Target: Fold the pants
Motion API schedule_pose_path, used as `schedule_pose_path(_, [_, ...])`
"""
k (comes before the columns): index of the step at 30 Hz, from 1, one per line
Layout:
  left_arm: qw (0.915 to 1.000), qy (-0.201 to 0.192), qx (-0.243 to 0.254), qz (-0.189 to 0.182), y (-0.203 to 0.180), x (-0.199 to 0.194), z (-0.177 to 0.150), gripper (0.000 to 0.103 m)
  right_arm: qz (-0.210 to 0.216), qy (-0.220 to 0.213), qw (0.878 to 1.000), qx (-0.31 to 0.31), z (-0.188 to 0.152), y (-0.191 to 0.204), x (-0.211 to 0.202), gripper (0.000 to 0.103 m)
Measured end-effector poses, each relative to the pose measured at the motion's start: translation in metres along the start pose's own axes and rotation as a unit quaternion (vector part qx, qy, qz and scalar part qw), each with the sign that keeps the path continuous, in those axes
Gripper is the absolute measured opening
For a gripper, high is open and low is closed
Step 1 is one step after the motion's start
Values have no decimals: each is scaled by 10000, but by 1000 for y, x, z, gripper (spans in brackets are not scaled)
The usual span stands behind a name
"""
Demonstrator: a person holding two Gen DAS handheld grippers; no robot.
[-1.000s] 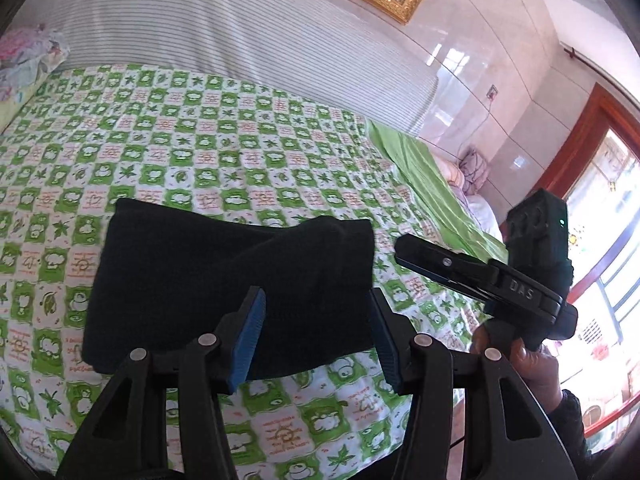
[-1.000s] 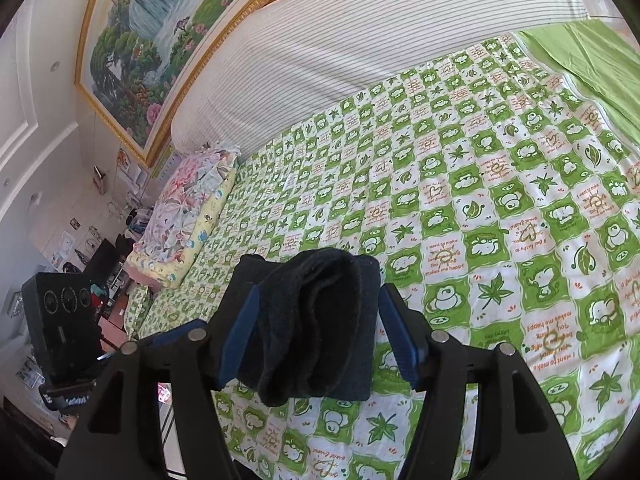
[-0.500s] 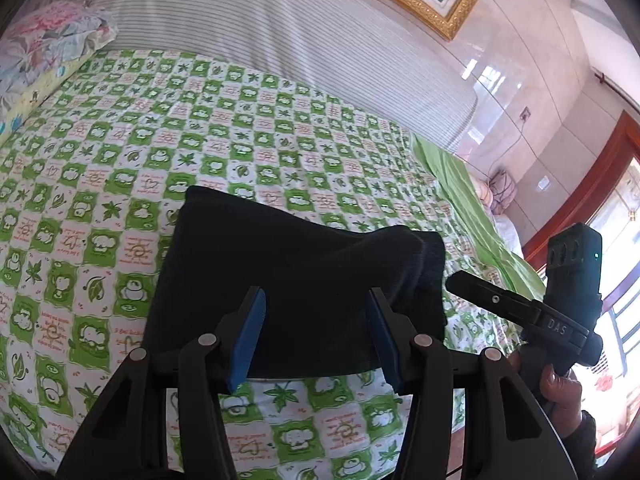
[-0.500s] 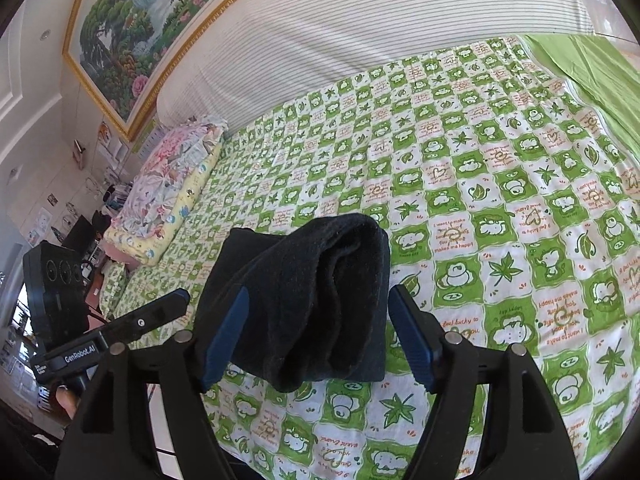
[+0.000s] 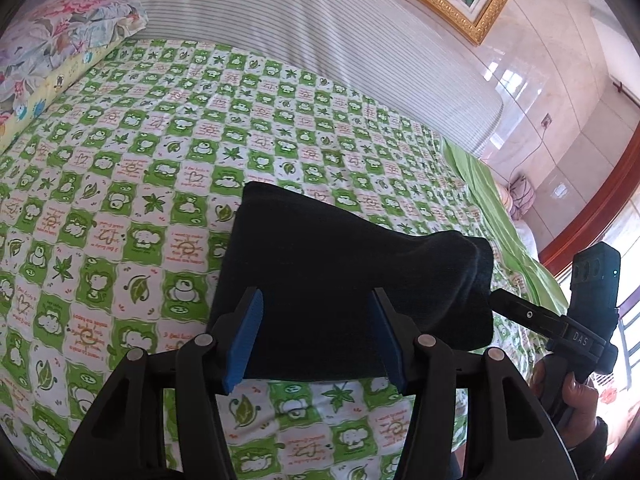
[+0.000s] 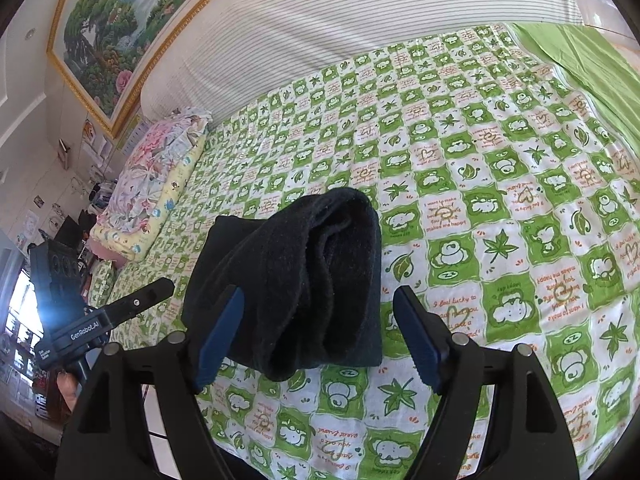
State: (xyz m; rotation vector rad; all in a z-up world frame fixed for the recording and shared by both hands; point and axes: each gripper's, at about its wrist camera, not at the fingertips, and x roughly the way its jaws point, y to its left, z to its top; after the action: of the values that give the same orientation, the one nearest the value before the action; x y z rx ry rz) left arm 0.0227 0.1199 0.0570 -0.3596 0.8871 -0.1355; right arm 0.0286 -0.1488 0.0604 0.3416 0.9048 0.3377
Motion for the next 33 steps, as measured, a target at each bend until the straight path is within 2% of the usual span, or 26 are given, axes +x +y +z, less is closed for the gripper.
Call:
schedule_pose_path(9, [9999,32,-73,154,18,2,3,56,-119,194,9997,-61,-7,3,12,80])
schedule_pose_path(17, [9997,217,-94,78,26,17,6,61,-47,332,9994,118,-9,-5,21,80])
schedule_pose_path(26, [9984,505,-234,20,36,44,8,62,107,475,9983,328,-12,-15,33,80])
schedule_pose_path(33, [9968,671,-423,-101,43,60,9,65,195,523,9973,476,-14,-20,40,84])
